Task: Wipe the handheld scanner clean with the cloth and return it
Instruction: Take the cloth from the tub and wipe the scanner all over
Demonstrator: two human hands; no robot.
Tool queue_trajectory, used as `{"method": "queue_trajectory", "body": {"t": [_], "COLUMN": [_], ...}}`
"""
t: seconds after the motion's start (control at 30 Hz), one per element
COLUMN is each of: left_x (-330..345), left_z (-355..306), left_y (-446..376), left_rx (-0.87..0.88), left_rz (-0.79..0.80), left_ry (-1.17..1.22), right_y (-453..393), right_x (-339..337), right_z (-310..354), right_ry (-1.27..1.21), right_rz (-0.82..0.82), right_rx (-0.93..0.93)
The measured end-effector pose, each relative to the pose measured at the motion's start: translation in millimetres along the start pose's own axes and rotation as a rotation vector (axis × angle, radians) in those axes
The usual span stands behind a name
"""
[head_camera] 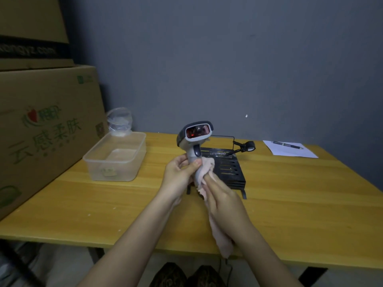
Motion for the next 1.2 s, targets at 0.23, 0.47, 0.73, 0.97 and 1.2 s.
{"method": "queue_trajectory", "body": {"t": [0.23,0.47,0.73,0.97,1.2], "left_x": [0,9,4,2,1], "left_z": [4,1,-9,-16,-18], "left_y": [0,4,11,10,11], "left_rx": [-0.039,-0.001,0.09,0.128,0.122], "left_rz": [0.085,0.122,0.009,-0.036,-0.046], "left_ry": [-0.033,-0.067,-0.259,-0.462,-0.526], "right_y": [8,-7,-44,-48,-50], "right_x": [-49,-124,-59,-59,-62], "right_z": [-47,31,55,62,60], "right_ry": [-0.287,-0.196,0.259,0.281,0.291], "right_rz": [-0.187,-0.748,-0.391,-0.32,-0.293], "right_rx": [0.24,-0.095,-0.235,-0.244,-0.197]}}
Point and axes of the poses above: each hand's wrist, its own y-axis away from the middle knuckle, its own x-axis out of the palm, z = x × y, the point moved 9 cm from there along -y, towards the middle knuckle, and after that the axes turned 9 degrees about z, right-handed, at the moved point
